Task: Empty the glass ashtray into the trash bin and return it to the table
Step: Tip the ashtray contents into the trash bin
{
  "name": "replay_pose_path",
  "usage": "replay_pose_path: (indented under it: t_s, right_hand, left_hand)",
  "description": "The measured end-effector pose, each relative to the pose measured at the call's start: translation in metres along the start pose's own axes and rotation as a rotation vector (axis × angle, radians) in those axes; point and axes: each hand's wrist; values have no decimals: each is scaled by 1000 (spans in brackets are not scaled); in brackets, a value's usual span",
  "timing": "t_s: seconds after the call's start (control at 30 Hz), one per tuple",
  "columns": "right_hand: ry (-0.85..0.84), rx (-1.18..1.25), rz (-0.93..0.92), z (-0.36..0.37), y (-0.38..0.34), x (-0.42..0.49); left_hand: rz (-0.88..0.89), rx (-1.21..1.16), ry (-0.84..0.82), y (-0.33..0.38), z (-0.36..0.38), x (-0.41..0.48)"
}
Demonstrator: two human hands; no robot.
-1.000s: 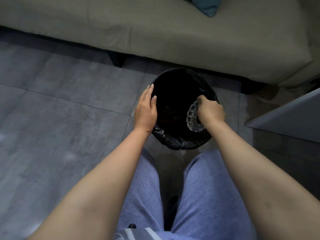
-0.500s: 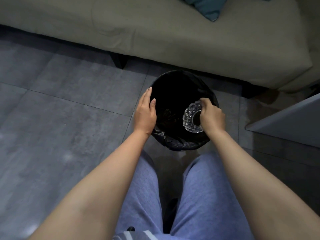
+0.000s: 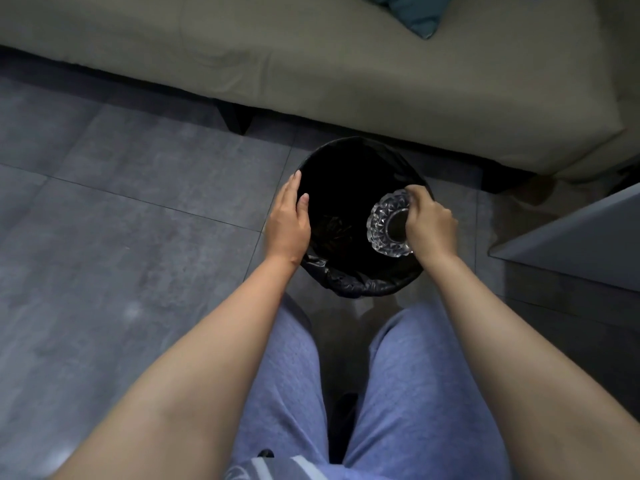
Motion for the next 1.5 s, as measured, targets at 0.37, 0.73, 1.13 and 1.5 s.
replay_pose_path:
  t_s: [0.37,0.73,1.13,1.5]
  right_hand:
    - [142,705,175,12,3,-5]
    - [158,889,179,14,-6,-10]
    - [99,1071,181,10,-42,-31]
    - [23,1231,218,15,-50,-33]
  left_hand:
    - [-156,-15,-30,-12,2,-10]
    - [-71,51,69,4,2,-10]
    - [-183,-633,-145,75,31,-11]
    - [-242,-652,-19,71,39,-9]
Point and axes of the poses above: each hand's wrist, its own x-axis towards the middle knuckle, its own z-axis out of the palm, y = z × x, and after that the axes turned 4 degrees about -y, right-handed
